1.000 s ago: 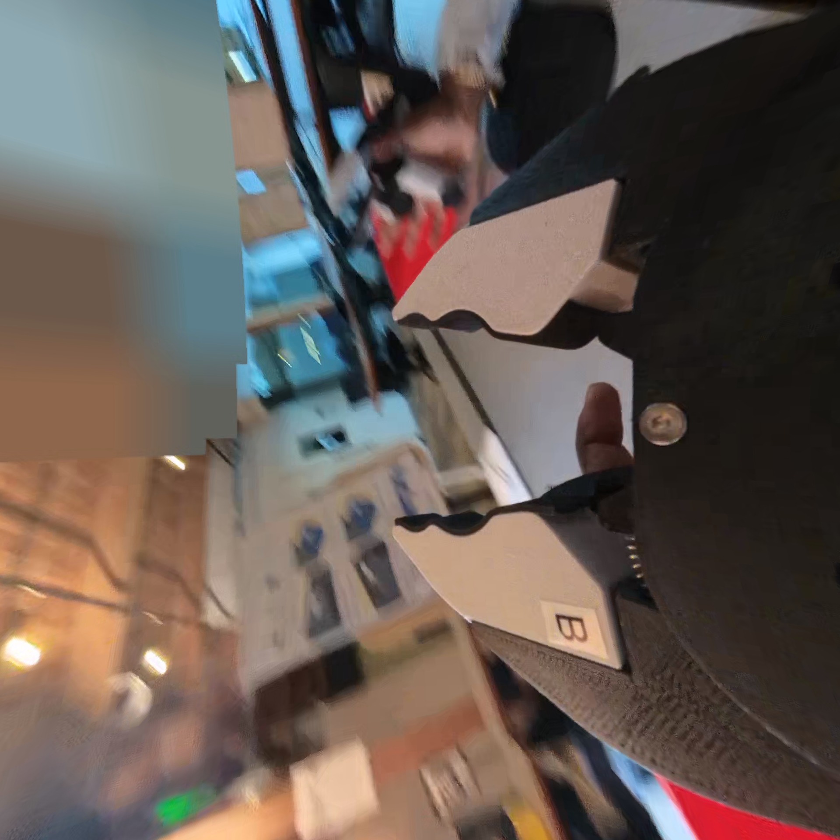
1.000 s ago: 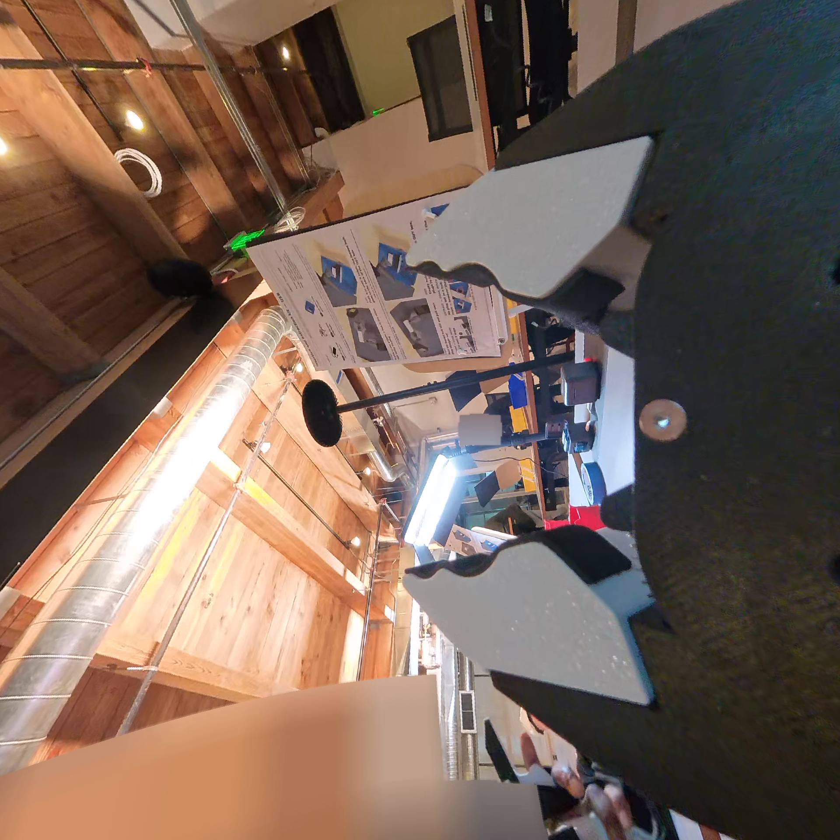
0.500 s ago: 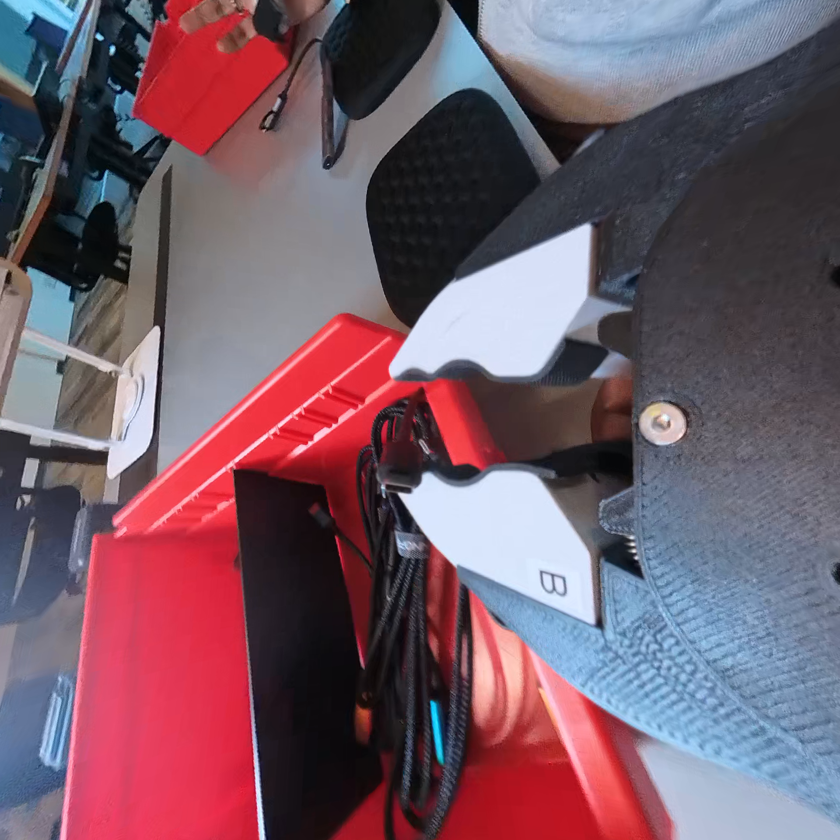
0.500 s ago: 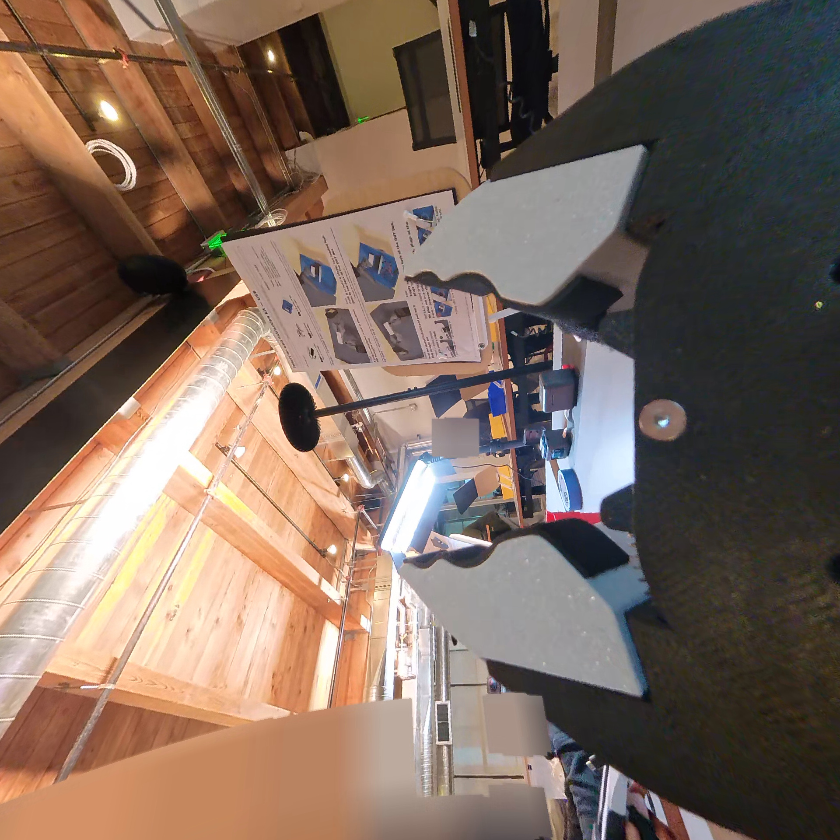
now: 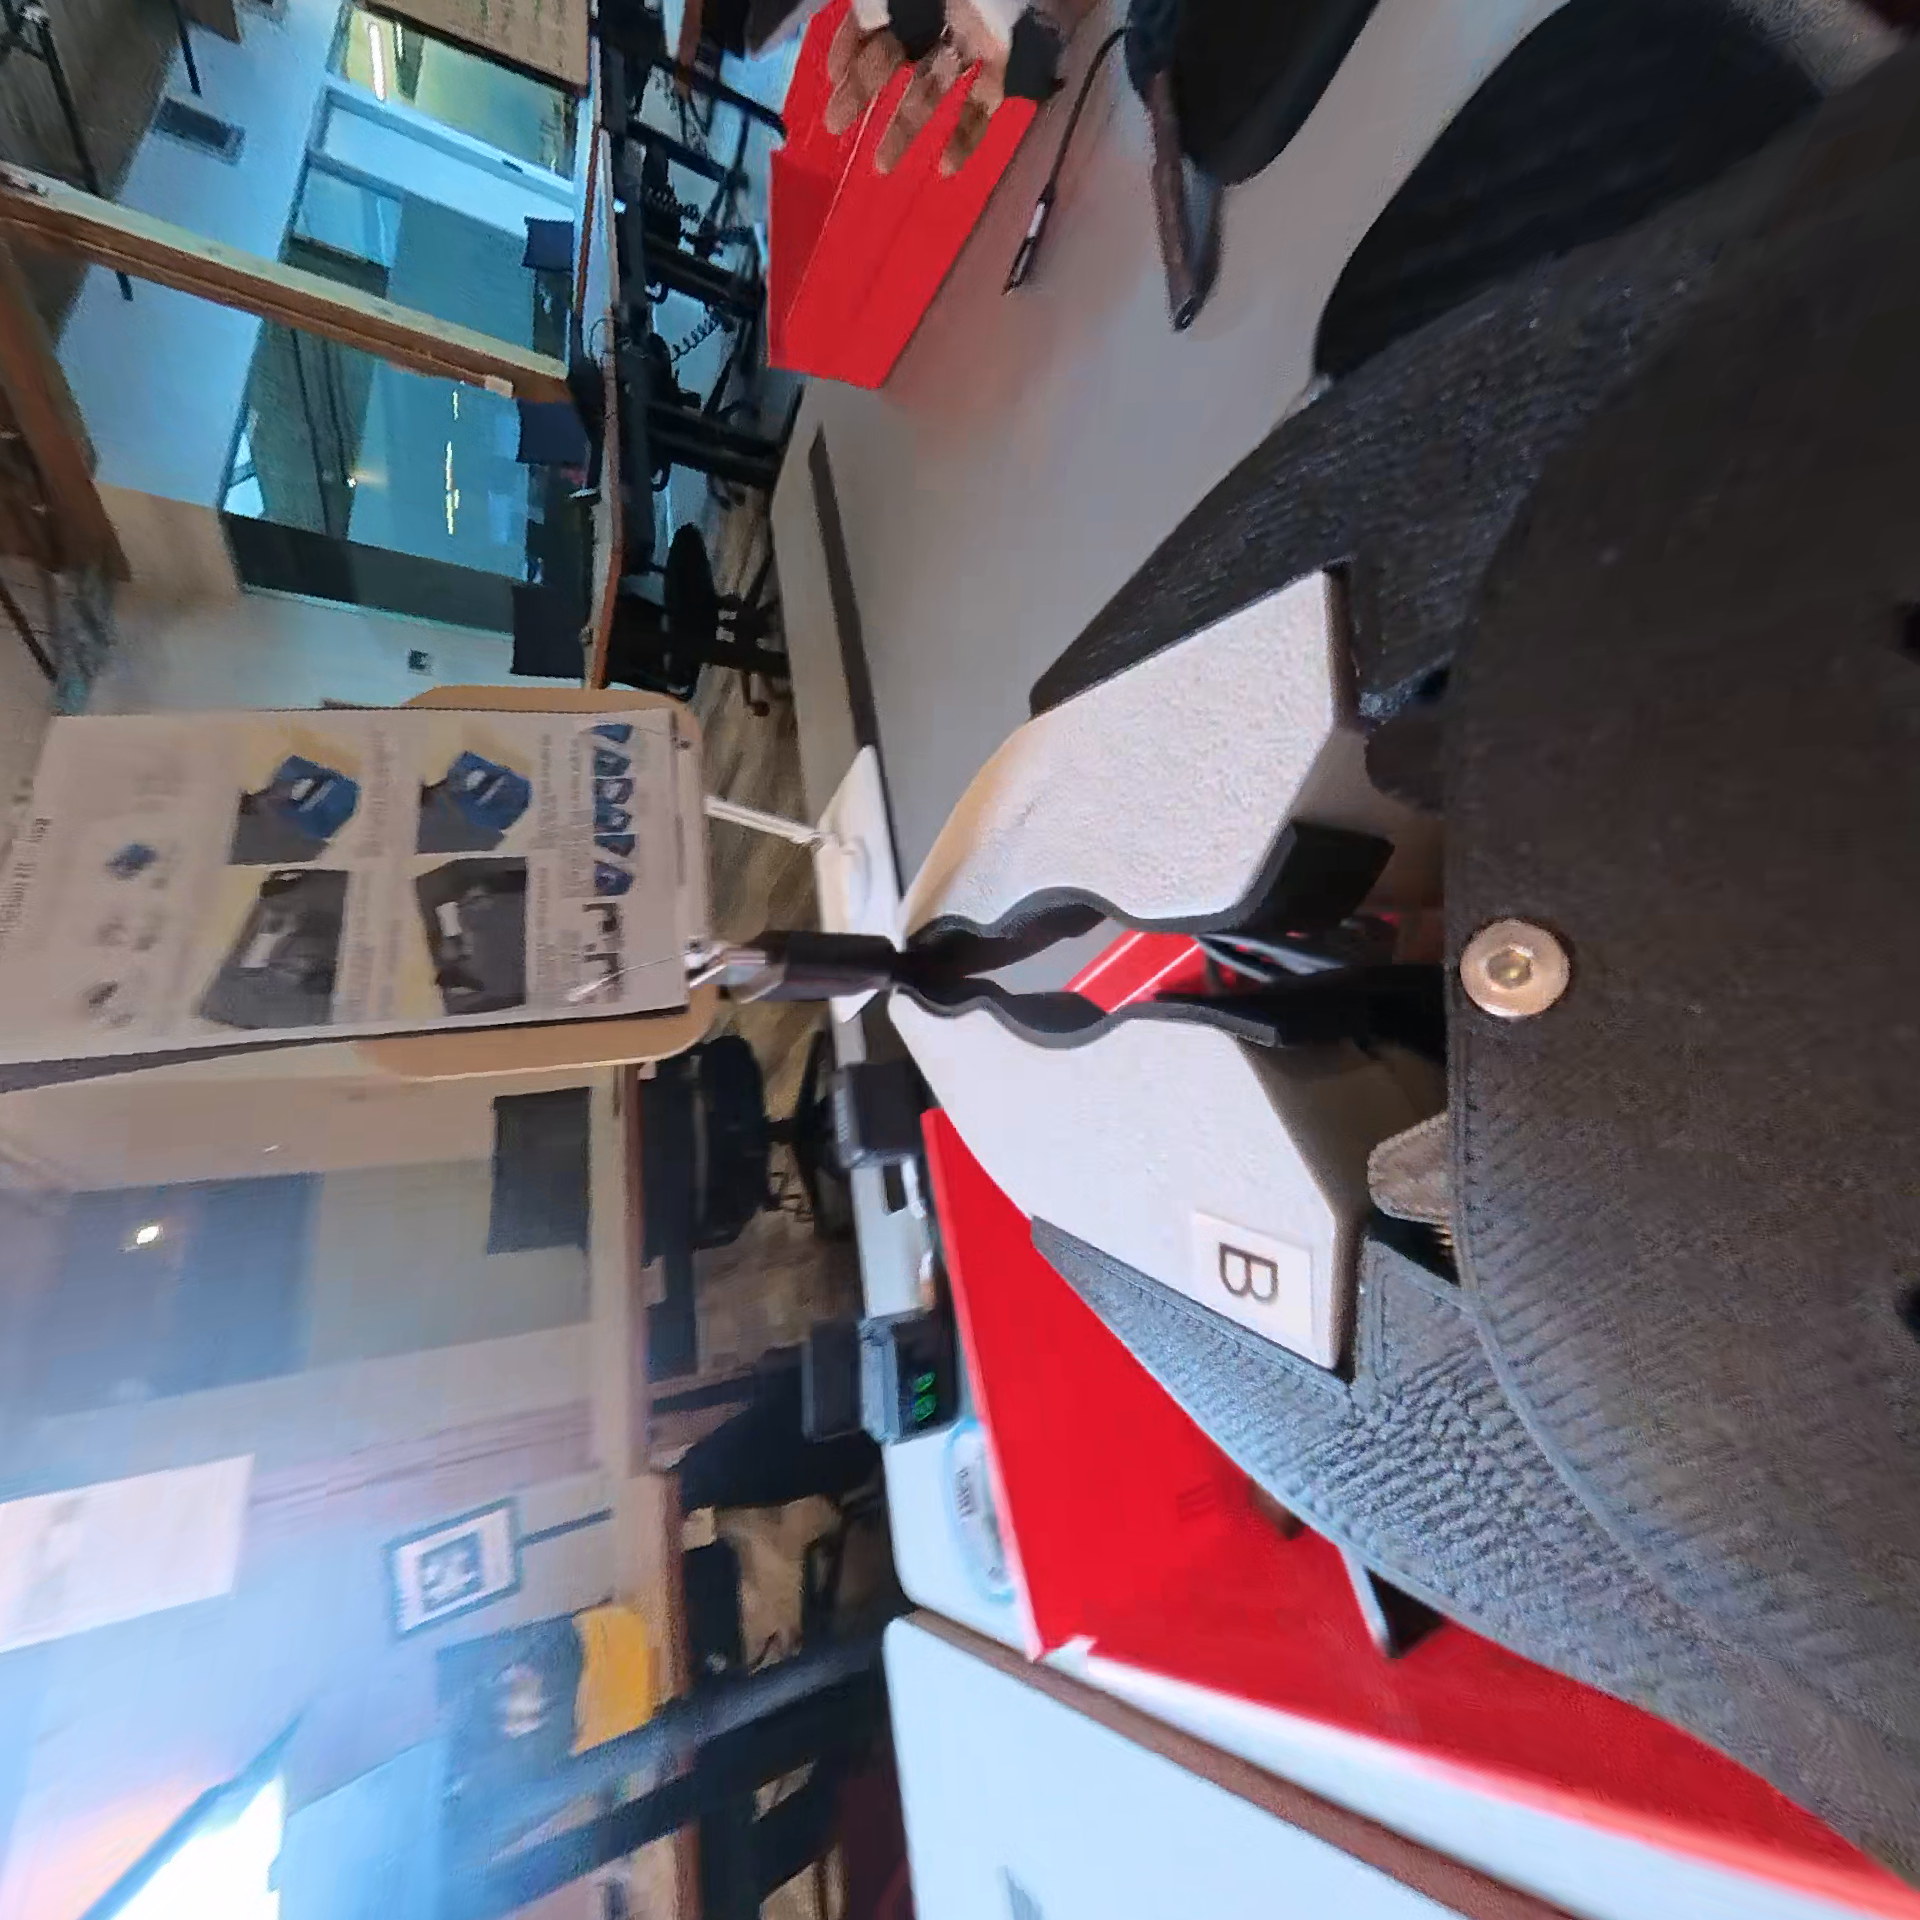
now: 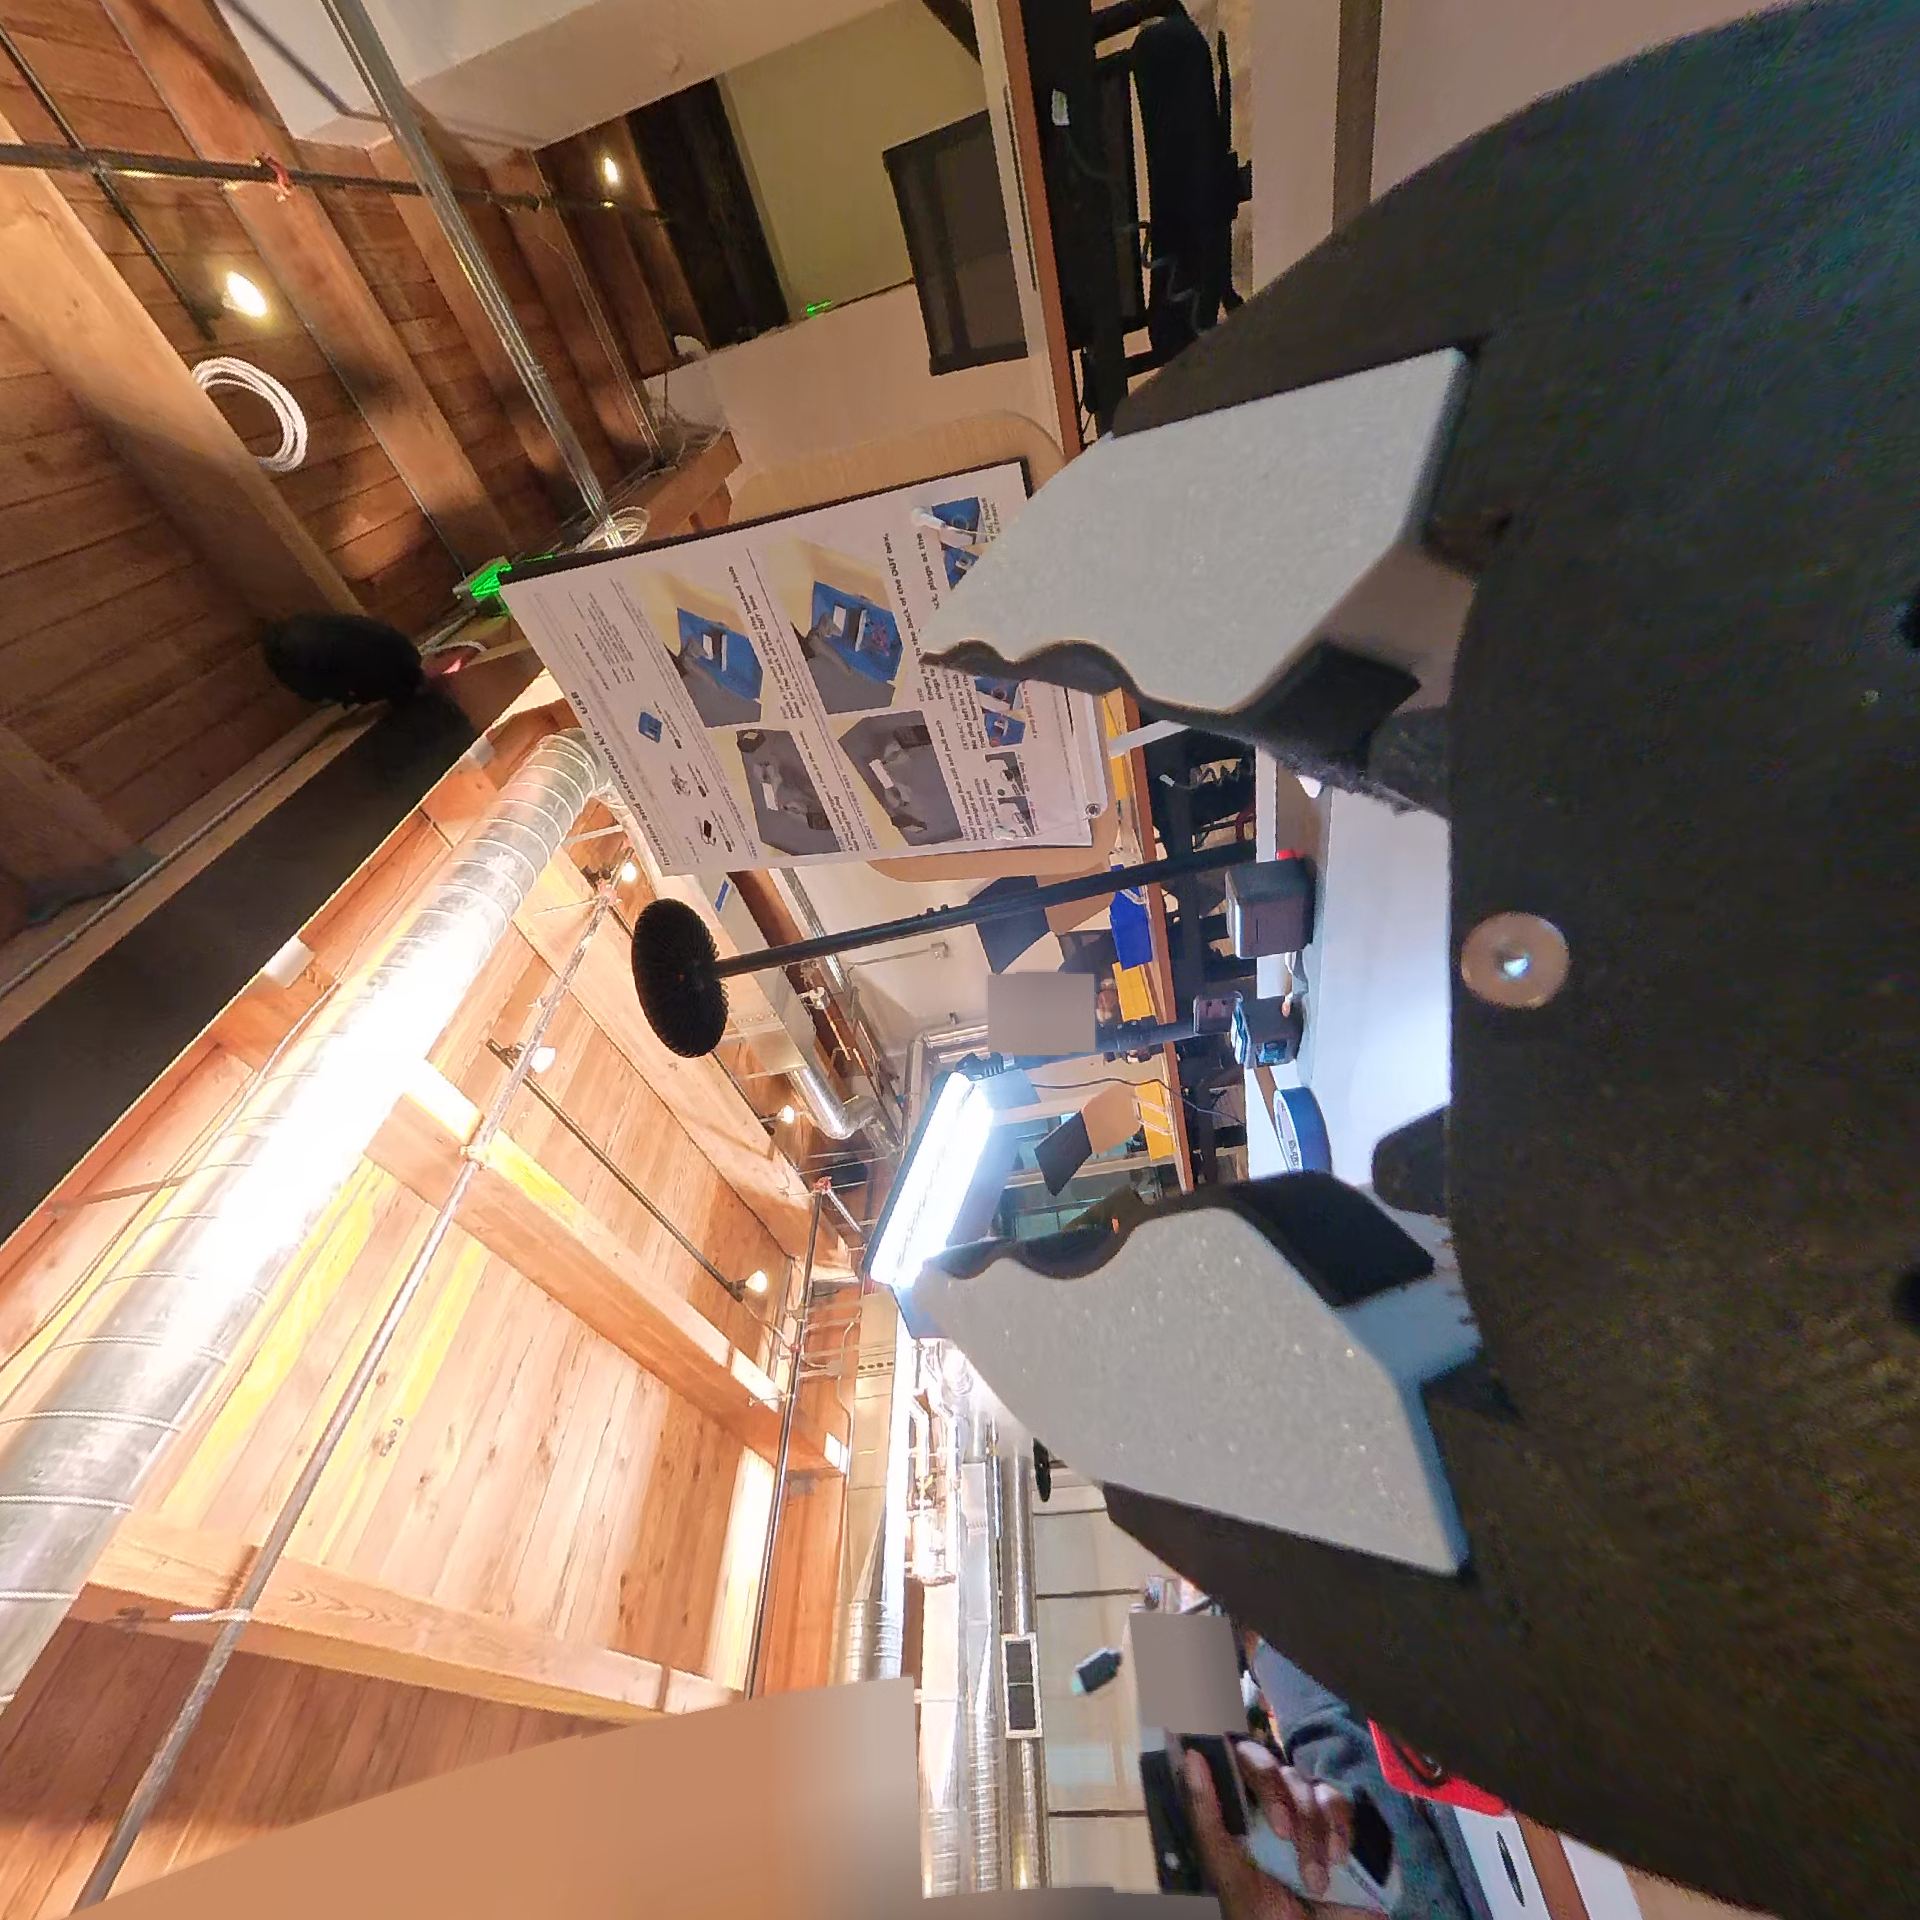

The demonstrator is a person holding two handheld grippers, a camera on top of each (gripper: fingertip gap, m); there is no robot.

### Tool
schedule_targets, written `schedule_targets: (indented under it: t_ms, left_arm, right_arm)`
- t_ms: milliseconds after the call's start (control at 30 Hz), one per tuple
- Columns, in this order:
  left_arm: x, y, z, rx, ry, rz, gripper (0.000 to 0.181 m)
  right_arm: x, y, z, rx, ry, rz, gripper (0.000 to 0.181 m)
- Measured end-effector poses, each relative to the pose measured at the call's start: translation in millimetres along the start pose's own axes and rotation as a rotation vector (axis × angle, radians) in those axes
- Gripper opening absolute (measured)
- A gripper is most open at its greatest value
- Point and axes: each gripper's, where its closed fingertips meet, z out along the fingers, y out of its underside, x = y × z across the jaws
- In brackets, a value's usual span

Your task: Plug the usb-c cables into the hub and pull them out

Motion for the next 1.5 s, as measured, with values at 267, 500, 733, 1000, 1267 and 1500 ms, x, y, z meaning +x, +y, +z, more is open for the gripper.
schedule_targets:
  t_ms: [267,500,733,1000,1267,1500]
  left_arm:
    - [-18.6,-70.4,16.1,0.086,0.004,0.073,0.004]
    - [24.4,-114.1,12.8,0.241,0.092,0.09,0.004]
    - [132.7,-61.7,26.4,0.095,0.377,0.155,0.004]
    - [206.0,40.7,42.1,-0.254,0.598,0.233,0.004]
    - [229.5,99.4,76.9,-0.336,0.331,0.498,0.004]
    - [250.5,120.1,88.7,-0.32,0.206,0.656,0.004]
  right_arm:
    - [2.5,-0.6,-0.6,0.003,0.012,0.008,0.1]
    - [2.5,3.3,-0.2,-0.016,0.011,0.019,0.097]
    - [-3.9,12.7,2.6,-0.078,-0.006,-0.025,0.081]
    - [-69.1,40.8,13.3,-0.341,-0.23,-0.114,0.043]
    - [-164.8,88.2,-3.6,-0.759,-0.481,-0.269,0.041]
    - [-181.5,129.9,-6.9,-0.84,-0.372,-0.411,0.03]
